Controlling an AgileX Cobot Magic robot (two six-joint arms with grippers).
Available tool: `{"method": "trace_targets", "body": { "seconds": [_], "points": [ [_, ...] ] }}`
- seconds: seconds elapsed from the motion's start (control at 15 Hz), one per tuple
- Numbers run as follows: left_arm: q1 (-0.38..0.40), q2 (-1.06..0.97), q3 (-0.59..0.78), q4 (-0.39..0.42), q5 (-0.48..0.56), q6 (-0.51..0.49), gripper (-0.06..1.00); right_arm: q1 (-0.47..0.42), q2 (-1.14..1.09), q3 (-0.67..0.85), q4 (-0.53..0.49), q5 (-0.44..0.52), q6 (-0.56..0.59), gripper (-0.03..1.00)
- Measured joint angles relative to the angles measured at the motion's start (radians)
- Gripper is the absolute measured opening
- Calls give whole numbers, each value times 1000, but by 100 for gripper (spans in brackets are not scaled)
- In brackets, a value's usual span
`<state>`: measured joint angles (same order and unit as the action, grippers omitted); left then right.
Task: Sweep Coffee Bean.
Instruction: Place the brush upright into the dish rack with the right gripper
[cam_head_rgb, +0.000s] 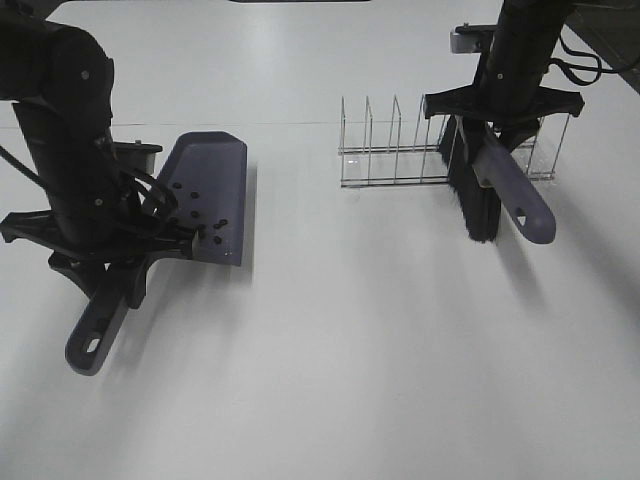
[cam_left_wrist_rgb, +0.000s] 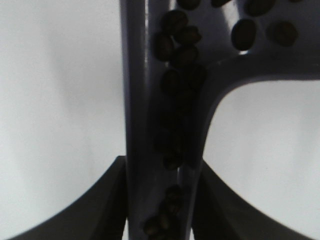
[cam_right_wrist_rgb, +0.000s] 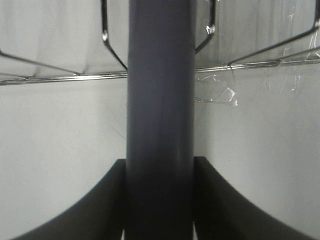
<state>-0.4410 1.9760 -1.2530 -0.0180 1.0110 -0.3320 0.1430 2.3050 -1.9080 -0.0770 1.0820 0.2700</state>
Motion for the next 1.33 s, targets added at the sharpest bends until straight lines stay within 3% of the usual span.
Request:
{"method": "trace_targets", "body": {
  "seconds": [1.33],
  "points": [
    [0, 0, 0, 0, -1, 0, 33, -12, -4, -67, 10, 23, -49, 31]
  ]
}}
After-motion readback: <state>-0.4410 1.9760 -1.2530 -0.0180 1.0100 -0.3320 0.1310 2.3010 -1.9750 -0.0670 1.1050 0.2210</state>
